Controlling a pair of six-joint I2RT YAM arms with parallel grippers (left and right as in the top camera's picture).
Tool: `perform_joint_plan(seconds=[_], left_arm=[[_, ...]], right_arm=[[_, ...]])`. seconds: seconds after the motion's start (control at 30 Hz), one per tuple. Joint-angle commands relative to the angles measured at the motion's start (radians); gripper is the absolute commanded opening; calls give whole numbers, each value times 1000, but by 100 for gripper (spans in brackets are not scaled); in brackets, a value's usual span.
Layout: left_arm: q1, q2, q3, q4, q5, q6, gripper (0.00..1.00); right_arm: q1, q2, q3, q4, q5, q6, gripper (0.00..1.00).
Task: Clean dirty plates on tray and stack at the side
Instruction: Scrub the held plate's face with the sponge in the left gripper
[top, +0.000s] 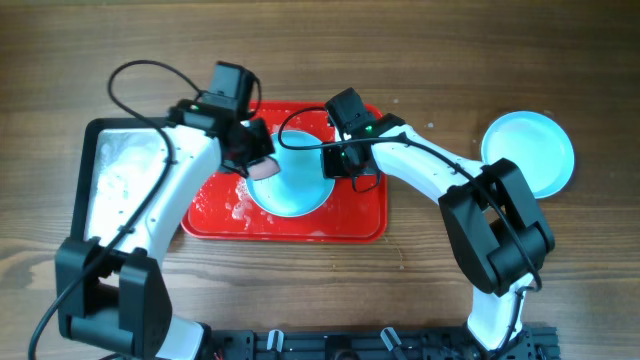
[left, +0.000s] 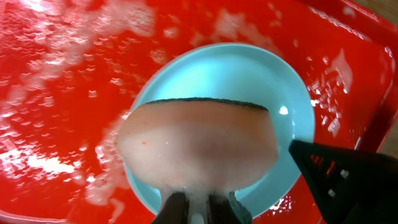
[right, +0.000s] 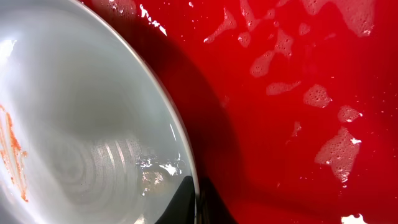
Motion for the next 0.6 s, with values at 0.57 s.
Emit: perform_joint_plan(seconds=[0.57], left_arm=[[-53, 193, -190, 277, 323, 384, 4]], right_arm=[[5, 63, -13, -8, -13, 9, 4]])
